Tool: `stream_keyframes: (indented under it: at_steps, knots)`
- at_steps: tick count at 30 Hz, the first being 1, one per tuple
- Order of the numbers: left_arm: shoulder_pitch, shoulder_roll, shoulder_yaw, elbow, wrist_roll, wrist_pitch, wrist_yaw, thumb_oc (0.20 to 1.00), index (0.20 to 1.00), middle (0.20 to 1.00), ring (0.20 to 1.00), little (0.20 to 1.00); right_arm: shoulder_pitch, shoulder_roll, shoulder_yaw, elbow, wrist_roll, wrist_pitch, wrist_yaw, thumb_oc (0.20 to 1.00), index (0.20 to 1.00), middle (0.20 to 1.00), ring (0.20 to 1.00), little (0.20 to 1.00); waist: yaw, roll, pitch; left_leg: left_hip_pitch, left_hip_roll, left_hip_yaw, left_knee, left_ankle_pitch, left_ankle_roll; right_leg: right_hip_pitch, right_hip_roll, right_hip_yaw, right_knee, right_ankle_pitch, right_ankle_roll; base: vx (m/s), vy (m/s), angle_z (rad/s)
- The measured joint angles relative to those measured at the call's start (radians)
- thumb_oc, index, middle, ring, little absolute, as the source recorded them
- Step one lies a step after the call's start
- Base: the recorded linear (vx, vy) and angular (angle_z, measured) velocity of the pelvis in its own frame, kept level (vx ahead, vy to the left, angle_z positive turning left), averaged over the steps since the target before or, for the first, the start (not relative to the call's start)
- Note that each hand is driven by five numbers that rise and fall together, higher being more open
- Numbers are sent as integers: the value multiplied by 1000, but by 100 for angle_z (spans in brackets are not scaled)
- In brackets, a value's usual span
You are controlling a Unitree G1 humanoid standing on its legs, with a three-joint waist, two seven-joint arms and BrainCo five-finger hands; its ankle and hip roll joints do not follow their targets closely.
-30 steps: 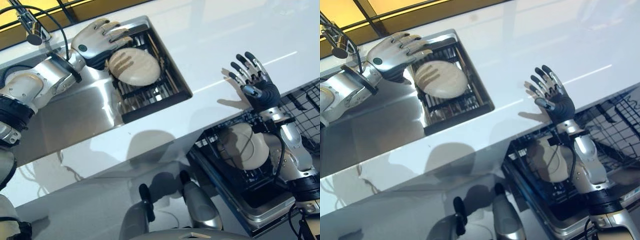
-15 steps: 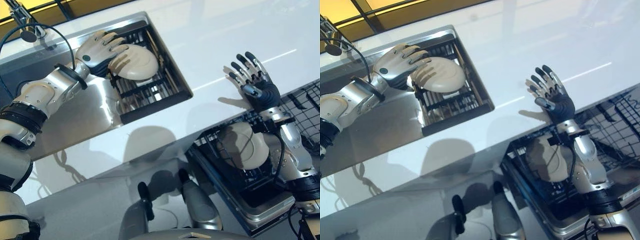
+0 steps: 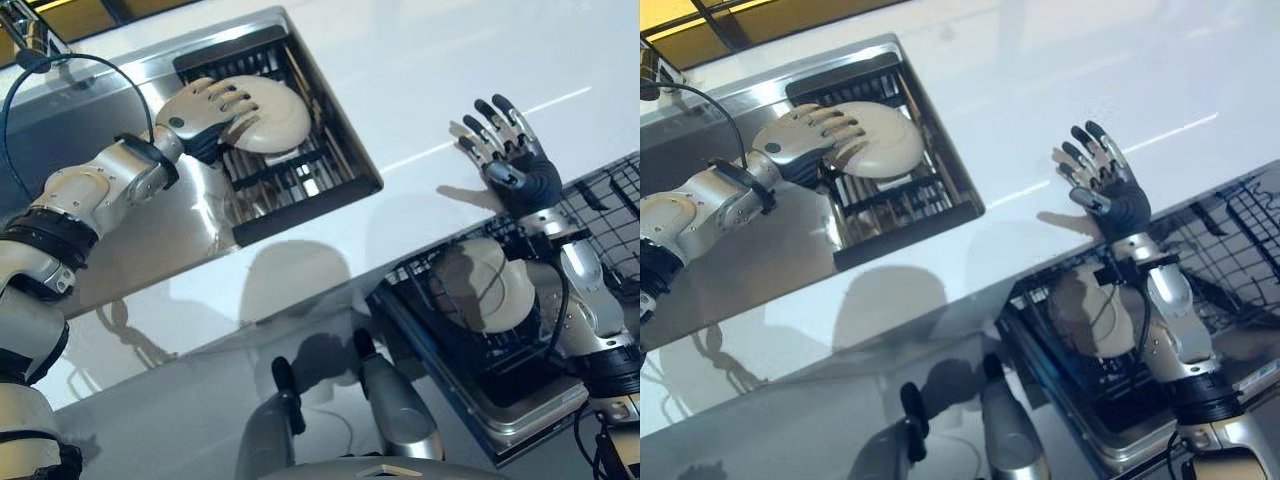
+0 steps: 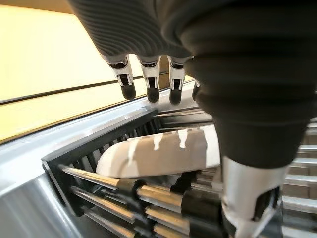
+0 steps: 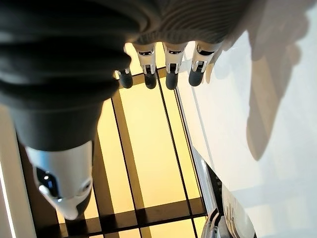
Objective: Pick up plates and place into dishwasher.
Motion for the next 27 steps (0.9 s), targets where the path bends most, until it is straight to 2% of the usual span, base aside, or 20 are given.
stream_keyframes:
  at_steps: [7,13,18,20,23,27]
  knots:
    - [37,-64,47,-2,-71,0,-12,1000,1000,1000,1000,1000,-19,2,-1,0,-1,0,5,1000,1000,1000,1000,1000,-1,-2,17,1,0,0,0,0,0,0,0,0,1,0,0,0,0,0]
    - [37,-68,79,-16,-81,7,-115,1000,1000,1000,1000,1000,-36,3,-3,-7,-1,2,4,1000,1000,1000,1000,1000,-21,0,31,1,0,2,-1,0,0,1,0,0,0,0,0,0,0,0]
    - [35,-35,82,-91,-212,77,-286,1000,1000,1000,1000,1000,-45,5,-16,-18,-1,2,13,1000,1000,1000,1000,1000,-26,8,47,6,0,3,-3,0,0,4,0,1,-1,0,0,23,38,-1]
    - [35,-33,82,-97,-269,96,-319,1000,1000,1000,1000,1000,-44,5,-17,-17,-1,5,18,1000,1000,1000,1000,1000,-25,12,49,17,0,4,-11,0,0,13,0,2,-4,0,0,61,37,-3]
    - [35,-24,128,-125,-320,130,-330,1000,1000,1000,1000,1000,-41,5,-27,-15,-1,7,44,1000,1000,1000,1000,1000,-26,17,51,26,-1,6,-20,2,1,18,0,3,-7,0,0,44,22,-2]
    - [35,-20,194,-125,-321,133,-317,1000,1000,1000,1000,1000,-39,5,-43,-13,0,22,68,1000,1000,1000,1000,1000,-28,25,56,40,-1,7,-23,1,0,32,0,3,-7,0,0,38,6,-1]
